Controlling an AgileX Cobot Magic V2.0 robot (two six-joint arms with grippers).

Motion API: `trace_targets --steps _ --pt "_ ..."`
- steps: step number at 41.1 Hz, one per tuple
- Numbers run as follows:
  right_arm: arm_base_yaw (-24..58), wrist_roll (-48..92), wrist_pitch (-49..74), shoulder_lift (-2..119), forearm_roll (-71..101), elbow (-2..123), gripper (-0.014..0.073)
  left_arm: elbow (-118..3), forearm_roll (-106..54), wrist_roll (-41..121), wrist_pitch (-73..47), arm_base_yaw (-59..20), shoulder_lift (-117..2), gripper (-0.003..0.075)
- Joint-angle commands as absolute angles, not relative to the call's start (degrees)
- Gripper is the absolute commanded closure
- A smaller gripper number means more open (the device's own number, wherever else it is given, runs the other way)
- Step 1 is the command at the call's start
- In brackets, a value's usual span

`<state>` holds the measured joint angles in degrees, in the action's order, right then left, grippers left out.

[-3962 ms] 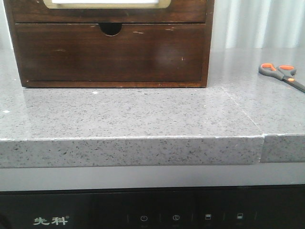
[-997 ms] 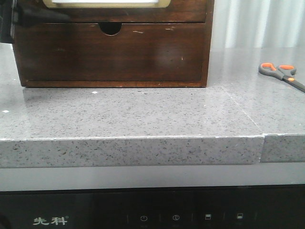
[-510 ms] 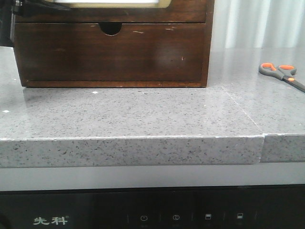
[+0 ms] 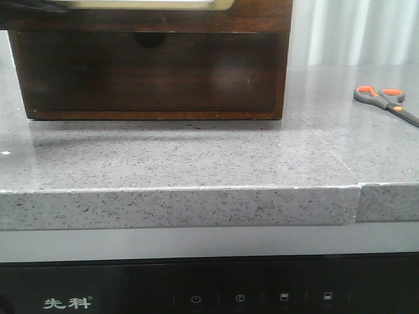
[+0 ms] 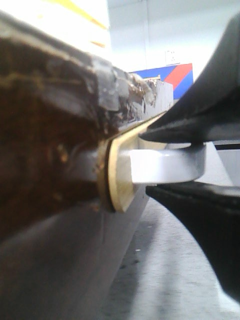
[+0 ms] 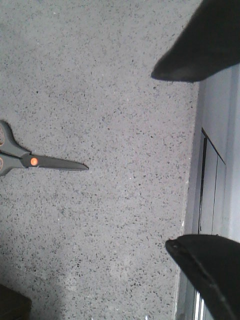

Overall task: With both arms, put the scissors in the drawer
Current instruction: 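Pull the drawer open toward the robot with the left gripper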

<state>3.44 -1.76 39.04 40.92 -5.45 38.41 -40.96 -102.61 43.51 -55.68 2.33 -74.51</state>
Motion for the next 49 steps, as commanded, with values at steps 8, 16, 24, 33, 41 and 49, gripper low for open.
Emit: trace_targets --steps 8,16,24,33,41,49 --pt "3.5 -1.2 35.7 41.2 -6.6 39.8 -0.0041 -32.7 -104.6 47.9 -63.9 2.7 -58.4 0.0680" --pt "3.5 -1.2 35.7 41.2 -6.6 39.8 -0.0041 -30.5 -102.8 47.9 -61.1 2.7 -51.4 0.0636" --pt "3.5 -1.2 35.3 41.2 -6.9 39.8 -0.0041 -30.5 -100.0 46.7 -58.7 2.7 -50.0 0.0353" --pt "3.5 -1.2 35.0 41.2 -9.0 39.8 -0.0041 -30.5 -95.4 46.7 -58.2 2.7 -51.3 0.0182" --pt "3.5 -1.2 35.2 41.2 -9.3 39.8 -0.0041 -30.5 -87.0 44.4 -58.2 2.7 -50.8 0.0184" --pt "3.5 -1.2 35.5 41.2 -9.3 39.8 -0.0041 -32.4 -67.3 34.9 -57.5 2.7 -46.1 0.0188"
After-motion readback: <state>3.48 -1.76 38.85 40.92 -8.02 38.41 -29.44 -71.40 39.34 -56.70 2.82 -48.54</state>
